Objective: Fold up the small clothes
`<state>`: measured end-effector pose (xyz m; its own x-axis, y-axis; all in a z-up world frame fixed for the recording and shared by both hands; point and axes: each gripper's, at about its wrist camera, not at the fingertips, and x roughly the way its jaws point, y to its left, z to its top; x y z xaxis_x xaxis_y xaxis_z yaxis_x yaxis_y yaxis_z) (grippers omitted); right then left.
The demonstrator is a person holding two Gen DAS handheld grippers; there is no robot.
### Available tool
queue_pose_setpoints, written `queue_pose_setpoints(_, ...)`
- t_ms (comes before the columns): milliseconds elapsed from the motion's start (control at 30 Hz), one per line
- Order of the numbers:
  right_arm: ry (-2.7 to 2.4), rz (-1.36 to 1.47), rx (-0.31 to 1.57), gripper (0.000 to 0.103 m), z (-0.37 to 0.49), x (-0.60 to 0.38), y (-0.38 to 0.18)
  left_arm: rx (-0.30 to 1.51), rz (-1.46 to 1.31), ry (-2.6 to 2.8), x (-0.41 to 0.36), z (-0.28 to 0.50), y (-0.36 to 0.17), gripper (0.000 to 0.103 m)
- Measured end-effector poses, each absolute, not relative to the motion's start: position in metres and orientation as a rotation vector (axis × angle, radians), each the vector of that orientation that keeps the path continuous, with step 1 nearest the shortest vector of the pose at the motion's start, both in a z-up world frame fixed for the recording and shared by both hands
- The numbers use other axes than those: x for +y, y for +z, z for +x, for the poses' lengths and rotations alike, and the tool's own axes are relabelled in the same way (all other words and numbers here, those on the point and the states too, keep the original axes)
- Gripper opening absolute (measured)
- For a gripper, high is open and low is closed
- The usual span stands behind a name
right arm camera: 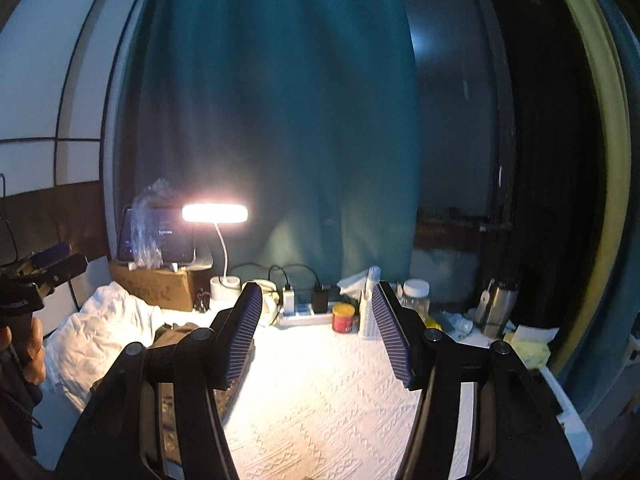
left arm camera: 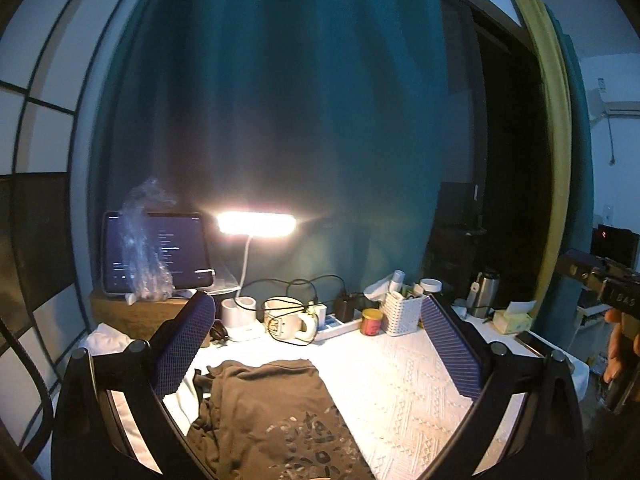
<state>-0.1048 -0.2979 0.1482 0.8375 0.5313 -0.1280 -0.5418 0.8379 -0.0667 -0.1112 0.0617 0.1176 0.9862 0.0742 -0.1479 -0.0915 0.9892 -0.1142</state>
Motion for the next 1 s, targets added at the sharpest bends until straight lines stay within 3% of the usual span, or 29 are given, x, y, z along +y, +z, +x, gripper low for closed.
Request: queue_pose_setpoints(1000,0.572,-0.116,0.164,0.061,-0.038,-0.274,0.146,0.213,-0.135,0.131,0.081,-0.056,0.110,0.102)
